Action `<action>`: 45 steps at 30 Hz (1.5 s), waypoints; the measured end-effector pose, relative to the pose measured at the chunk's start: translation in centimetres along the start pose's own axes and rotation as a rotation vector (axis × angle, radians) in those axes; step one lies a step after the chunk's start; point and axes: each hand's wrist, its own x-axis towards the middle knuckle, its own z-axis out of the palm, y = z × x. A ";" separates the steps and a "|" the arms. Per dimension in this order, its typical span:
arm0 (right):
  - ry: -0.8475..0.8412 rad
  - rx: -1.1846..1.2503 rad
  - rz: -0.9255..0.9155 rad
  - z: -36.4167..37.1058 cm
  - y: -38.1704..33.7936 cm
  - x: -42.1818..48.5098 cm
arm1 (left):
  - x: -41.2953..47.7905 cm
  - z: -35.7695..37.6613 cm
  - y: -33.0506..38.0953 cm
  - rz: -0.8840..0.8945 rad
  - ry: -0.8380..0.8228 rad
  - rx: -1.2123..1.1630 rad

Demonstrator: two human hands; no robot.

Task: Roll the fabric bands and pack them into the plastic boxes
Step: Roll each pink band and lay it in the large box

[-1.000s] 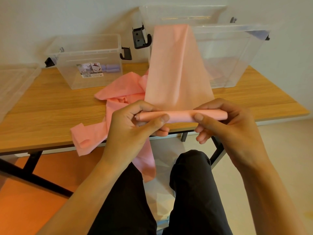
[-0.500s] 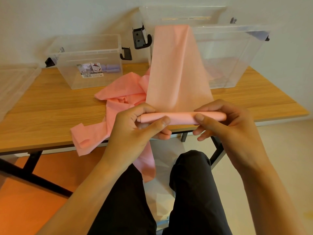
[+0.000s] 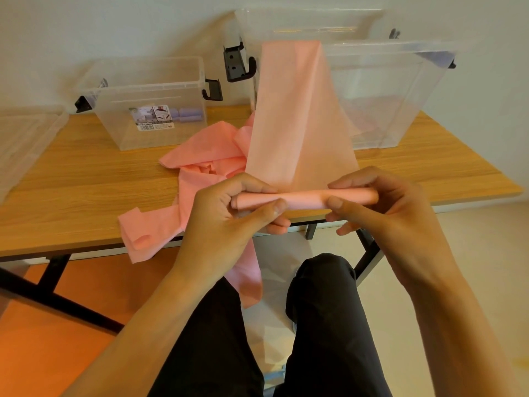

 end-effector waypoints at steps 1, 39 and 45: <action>0.006 -0.004 0.002 0.0 0.0 0.0 | 0.0 0.0 0.1 -0.002 0.006 0.004; 0.054 0.086 0.036 -0.3 -0.3 -0.1 | 0.4 -0.7 0.4 0.078 -0.051 0.125; 0.083 0.129 -0.021 0.0 -0.4 -0.3 | 0.5 -0.8 0.8 0.109 -0.019 0.086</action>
